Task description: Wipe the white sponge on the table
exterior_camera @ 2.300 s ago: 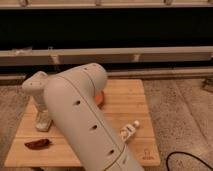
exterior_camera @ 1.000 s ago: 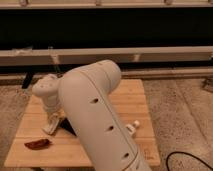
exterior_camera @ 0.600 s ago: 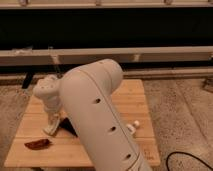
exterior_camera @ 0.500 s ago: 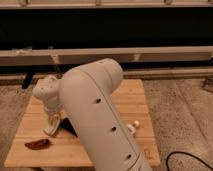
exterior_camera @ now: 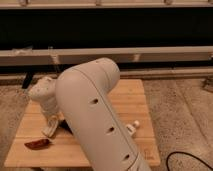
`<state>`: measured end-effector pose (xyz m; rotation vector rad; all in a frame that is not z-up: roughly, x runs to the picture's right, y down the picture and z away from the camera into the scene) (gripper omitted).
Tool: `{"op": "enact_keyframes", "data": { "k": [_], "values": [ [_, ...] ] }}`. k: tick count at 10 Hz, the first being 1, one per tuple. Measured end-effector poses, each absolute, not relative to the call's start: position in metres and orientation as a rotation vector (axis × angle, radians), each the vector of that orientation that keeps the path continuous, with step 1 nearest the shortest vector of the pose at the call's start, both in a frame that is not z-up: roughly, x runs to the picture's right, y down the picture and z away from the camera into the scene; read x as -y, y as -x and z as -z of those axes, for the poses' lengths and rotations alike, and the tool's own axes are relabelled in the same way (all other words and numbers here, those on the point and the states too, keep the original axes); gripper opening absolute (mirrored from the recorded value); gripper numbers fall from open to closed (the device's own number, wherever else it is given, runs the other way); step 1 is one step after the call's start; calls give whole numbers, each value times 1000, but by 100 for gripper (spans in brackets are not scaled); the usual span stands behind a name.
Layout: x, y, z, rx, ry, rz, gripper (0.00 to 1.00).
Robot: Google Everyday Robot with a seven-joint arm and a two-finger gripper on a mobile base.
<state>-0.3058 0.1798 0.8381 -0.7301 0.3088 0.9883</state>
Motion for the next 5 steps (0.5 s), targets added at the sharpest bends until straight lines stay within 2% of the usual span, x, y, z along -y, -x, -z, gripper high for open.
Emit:
{"op": "enact_keyframes", "data": {
  "k": [5],
  "values": [
    [-186,296,-831,-312,719,-994,0]
  ]
}}
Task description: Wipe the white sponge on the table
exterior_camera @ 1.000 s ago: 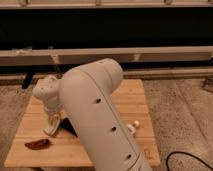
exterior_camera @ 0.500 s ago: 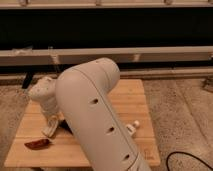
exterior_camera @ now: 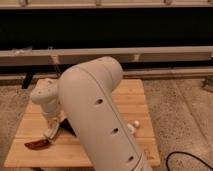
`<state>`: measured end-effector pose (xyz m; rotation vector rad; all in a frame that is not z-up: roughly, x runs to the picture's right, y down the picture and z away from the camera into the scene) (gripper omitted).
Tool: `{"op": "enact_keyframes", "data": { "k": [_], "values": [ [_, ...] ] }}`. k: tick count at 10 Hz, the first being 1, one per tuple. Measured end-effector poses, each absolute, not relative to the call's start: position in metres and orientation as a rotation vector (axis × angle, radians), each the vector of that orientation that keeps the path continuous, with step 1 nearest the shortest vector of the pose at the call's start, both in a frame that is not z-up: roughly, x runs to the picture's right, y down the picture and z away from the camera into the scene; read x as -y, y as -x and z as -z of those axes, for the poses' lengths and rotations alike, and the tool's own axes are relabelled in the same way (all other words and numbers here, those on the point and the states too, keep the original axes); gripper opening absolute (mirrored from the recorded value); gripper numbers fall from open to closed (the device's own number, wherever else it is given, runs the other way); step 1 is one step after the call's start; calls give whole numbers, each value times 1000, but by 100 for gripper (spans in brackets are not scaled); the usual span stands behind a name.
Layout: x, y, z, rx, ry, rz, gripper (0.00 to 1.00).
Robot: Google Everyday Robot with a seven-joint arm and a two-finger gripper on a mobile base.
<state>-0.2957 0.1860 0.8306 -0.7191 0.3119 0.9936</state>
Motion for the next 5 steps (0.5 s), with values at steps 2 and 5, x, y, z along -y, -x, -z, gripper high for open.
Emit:
{"op": "enact_keyframes", "data": {
  "k": [2,5],
  "values": [
    [-194,298,-823,-309,721,-991,0],
    [-191,286,-823,-310,709,-1004,0]
  ]
}}
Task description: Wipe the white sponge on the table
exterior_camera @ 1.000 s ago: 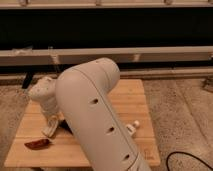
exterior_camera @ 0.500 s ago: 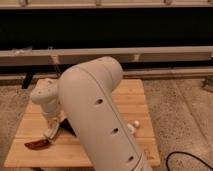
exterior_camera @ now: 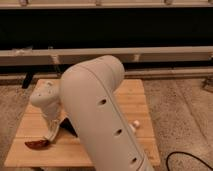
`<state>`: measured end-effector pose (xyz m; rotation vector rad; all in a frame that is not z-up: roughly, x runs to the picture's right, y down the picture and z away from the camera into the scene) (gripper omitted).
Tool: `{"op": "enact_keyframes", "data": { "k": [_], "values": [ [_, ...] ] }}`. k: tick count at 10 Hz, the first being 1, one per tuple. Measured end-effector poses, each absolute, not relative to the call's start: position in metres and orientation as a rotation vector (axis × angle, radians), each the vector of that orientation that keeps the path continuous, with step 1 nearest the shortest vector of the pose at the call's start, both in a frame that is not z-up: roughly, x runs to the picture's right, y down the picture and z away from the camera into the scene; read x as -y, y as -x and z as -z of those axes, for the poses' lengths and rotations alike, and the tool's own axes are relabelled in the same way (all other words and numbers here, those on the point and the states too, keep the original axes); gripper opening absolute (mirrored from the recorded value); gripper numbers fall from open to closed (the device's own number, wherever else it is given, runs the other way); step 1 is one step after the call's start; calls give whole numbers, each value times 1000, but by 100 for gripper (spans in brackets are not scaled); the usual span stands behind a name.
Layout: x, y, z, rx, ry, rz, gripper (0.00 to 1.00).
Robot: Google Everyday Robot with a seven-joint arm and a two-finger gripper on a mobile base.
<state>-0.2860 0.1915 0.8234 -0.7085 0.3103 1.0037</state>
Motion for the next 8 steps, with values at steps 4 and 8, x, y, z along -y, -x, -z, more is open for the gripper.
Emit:
{"op": "enact_keyframes", "data": {
  "k": [4,8],
  "values": [
    [-187,282,-825,-305,701,-1015,0],
    [-184,279,-827,-308,690,-1020,0]
  ]
}}
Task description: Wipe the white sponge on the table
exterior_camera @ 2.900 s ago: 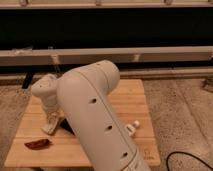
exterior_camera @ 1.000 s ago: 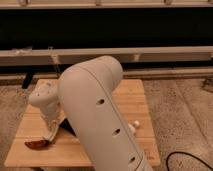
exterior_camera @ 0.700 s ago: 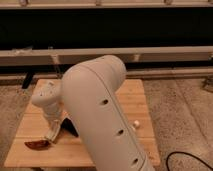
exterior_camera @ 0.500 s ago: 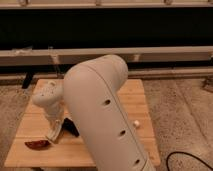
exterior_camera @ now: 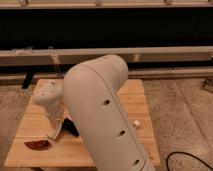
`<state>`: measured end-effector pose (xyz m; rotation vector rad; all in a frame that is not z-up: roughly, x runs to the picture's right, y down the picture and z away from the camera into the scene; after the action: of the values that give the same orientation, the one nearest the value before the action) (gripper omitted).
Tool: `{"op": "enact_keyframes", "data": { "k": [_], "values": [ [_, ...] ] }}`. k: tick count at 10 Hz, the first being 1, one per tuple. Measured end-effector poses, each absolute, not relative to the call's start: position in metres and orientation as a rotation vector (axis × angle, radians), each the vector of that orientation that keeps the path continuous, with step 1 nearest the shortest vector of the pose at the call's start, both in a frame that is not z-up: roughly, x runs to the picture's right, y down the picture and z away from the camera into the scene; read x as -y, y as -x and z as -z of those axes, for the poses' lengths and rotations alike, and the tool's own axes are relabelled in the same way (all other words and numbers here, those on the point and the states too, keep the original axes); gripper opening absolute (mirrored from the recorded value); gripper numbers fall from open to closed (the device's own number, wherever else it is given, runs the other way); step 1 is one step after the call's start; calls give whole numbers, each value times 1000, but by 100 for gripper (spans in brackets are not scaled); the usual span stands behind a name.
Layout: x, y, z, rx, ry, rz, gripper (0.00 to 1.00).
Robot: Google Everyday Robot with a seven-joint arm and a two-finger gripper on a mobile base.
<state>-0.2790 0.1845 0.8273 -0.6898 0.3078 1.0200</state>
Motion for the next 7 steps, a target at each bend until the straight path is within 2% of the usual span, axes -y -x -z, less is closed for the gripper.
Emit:
{"op": "enact_keyframes", "data": {
  "k": [7],
  "values": [
    [-178,277,-830,-301,678,-1026,0]
  ]
}}
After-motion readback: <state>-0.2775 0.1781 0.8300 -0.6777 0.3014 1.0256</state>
